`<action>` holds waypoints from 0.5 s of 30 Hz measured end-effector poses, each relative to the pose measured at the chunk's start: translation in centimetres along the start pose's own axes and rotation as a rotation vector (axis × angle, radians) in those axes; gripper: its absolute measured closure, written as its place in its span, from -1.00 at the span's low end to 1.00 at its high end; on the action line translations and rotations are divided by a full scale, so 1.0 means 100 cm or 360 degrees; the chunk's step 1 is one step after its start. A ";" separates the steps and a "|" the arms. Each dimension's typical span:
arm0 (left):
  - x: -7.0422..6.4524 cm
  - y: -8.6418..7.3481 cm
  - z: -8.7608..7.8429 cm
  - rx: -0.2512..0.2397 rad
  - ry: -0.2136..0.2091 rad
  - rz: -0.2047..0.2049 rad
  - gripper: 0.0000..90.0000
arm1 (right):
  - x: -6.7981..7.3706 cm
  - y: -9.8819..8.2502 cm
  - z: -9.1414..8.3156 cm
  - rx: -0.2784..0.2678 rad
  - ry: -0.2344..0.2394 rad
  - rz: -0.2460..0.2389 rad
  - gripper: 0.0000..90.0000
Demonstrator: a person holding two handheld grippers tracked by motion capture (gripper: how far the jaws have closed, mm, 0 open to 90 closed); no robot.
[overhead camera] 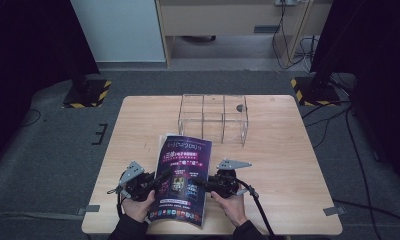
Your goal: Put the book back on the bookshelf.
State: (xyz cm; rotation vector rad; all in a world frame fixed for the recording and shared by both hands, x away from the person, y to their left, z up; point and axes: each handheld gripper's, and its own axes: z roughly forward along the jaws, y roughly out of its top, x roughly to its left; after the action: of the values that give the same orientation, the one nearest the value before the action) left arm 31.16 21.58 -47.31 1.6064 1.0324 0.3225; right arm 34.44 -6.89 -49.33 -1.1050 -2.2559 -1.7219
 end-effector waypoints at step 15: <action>0.003 0.000 0.001 -0.0025 -0.0015 -0.0031 0.53 | 0.002 0.010 -0.013 -0.0030 0.0027 -0.0028 0.84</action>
State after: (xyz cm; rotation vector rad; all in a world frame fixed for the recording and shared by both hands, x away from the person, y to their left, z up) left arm 31.42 21.75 -47.40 1.5817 1.0355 0.3087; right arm 34.45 -7.85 -47.92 -1.0731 -2.2505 -1.7555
